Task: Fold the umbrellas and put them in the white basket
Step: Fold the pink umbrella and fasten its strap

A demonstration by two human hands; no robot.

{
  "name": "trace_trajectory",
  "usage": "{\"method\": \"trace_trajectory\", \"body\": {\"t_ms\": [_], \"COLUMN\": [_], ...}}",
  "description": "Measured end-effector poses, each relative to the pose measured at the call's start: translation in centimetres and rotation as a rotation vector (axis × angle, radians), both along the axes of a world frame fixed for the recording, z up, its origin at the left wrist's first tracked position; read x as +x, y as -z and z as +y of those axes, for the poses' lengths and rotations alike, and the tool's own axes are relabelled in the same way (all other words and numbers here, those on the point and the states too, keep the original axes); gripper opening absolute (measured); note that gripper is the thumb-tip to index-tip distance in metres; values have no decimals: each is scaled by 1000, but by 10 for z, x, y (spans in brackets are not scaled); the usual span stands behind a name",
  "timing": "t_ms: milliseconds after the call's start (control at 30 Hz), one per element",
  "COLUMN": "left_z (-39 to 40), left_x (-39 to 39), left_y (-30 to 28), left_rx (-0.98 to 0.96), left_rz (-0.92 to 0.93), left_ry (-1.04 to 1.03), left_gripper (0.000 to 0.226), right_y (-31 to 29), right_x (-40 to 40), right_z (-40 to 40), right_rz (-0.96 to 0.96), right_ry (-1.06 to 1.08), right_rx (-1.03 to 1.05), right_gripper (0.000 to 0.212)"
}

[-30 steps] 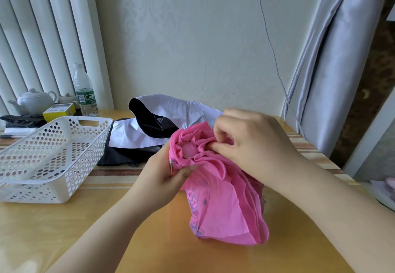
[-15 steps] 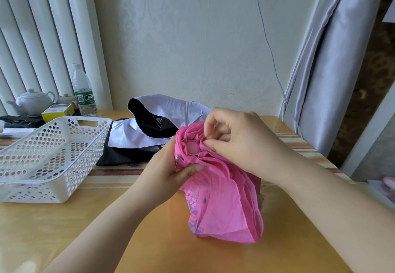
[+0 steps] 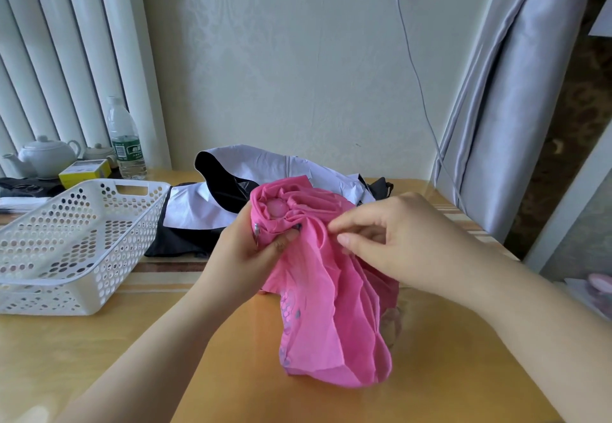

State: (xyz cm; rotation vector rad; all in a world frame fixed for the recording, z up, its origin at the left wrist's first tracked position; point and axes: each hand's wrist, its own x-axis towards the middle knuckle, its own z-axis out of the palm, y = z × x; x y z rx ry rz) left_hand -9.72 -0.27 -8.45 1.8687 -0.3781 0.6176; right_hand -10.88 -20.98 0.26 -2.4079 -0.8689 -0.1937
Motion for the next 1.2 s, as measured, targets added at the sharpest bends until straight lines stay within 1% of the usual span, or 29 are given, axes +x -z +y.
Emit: {"method": "trace_trajectory", "body": {"t_ms": [100,200,333,433,533,600,633,733,833,900,1000,1033,1067,1133,1167,1200], "left_z": [-1,-1,0,-1,-2,-3,-4,-4,-2,-2,-3,-3,-5,-9,-11,-13], "left_x": [0,-1,-2,-3,-4,-5,-5,-3,1,1,3,5,6,8,9,9], "left_y": [0,-2,-5,-7,-7,-10,-11,-12,-10,-9,-6,-4,-2,-1,0,0], "left_rx": [33,78,89,84,86,102,119,165,176,178,124,106,96,85,82,79], "left_rz": [42,46,43,49,30,8,-1,-7,7,2,7,6,5,14,21,23], "left_ry": [22,41,56,75,92,109,121,142,137,118,44,17,-3,-23,-36,-57], "left_gripper": [50,54,55,57,54,58,60,59,55,51,44,42,42,46,43,39], "right_y": [0,-3,-1,1,3,3,3,1,0,3,2,1,2,5,8,9], "right_x": [1,2,8,12,11,8,8,9,8,8,4,0,-2,-2,-1,2], "right_z": [7,14,20,23,25,27,28,29,34,36,36,36,37,38,39,39], "right_rz": [-42,-56,-44,-54,-202,-314,-327,-241,-188,-134,-34,-14,-15,-113,-179,-234], "right_ry": [5,-42,-62,-74,-96,-145,-152,-91,-27,-15,-40,-56,-61,-44,-31,-19], "right_rx": [-18,-29,17,48,1,-40,-46,7,63,142,256,251,215,53,11,18], "right_gripper": [28,27,27,21,15,10,9,11,16,17,9,12,19,32,30,25]}}
